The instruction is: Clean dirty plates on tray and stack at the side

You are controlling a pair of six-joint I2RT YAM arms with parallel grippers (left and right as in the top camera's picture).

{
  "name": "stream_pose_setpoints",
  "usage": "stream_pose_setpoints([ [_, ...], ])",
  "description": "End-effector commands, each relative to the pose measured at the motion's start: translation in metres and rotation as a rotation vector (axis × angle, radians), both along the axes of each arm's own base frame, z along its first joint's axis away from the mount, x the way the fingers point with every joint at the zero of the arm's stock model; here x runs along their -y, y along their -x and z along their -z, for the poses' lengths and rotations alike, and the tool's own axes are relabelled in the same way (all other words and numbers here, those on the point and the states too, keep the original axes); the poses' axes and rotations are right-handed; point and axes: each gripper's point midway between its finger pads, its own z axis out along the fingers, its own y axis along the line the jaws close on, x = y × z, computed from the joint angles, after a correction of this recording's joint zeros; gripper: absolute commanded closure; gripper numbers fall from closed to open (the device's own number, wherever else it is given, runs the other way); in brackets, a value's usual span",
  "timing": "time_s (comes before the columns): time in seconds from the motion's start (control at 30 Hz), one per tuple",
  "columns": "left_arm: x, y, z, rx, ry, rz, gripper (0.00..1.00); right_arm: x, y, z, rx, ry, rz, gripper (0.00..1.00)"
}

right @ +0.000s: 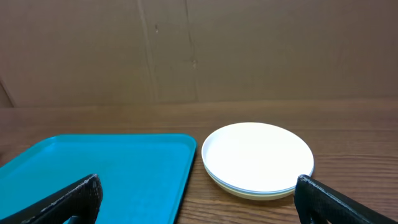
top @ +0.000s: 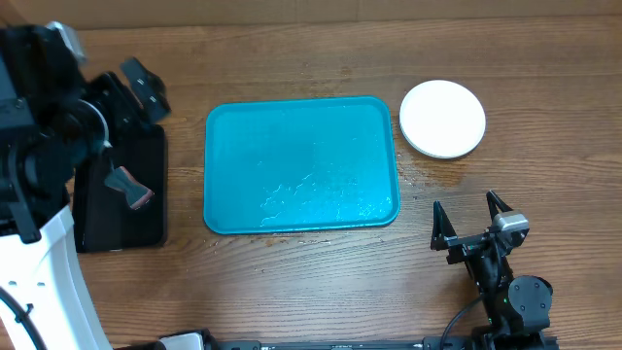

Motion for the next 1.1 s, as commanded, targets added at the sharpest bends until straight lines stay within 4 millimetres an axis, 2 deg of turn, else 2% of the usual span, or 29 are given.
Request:
stream_pose_setpoints([
  [0.0,0.000,0.021,-0.005,0.003,-0.050,0.014,0.00,0.000,0.000,0.001,0.006,-0.004,0.002,0.00],
  [0.13,0.013,0.057,0.002,-0.050,-0.057,0.063,0.00,0.000,0.000,0.001,0.006,-0.004,0.002,0.00],
  [0.23,0.021,0.069,0.003,-0.034,-0.077,0.116,0.01,0.000,0.000,0.001,0.006,-0.004,0.002,0.00],
  [0.37,0.041,0.072,0.002,0.089,-0.126,0.235,0.00,0.000,0.000,0.001,0.006,-0.004,0.002,0.00],
  [0.4,0.052,0.069,0.005,0.163,-0.154,0.303,0.00,0.000,0.000,0.001,0.006,-0.004,0.002,0.00],
  [0.47,0.062,0.068,0.014,0.236,-0.188,0.367,0.01,0.000,0.000,0.001,0.006,-0.004,0.002,0.00],
  [0.53,0.068,0.068,0.029,0.298,-0.223,0.414,0.00,0.000,0.000,0.001,0.006,-0.004,0.002,0.00],
  [0.57,0.070,0.065,0.051,0.348,-0.253,0.436,0.01,0.000,0.000,0.001,0.006,-0.004,0.002,0.00],
  [0.67,0.070,0.056,0.088,0.454,-0.294,0.442,0.01,0.000,0.000,0.001,0.006,-0.004,0.002,0.00],
  [0.73,0.071,0.052,0.104,0.529,-0.301,0.429,0.00,0.000,0.000,0.001,0.006,-0.004,0.002,0.00],
  [0.8,0.070,0.050,0.132,0.636,-0.310,0.405,0.00,0.000,0.000,0.001,0.006,-0.004,0.002,0.00],
  [0.97,0.062,0.049,0.173,0.677,-0.322,0.371,0.00,0.000,0.000,0.001,0.006,-0.004,0.002,0.00],
  [1.07,0.059,0.048,0.188,0.722,-0.332,0.348,0.00,0.000,0.000,0.001,0.006,-0.004,0.002,0.00],
])
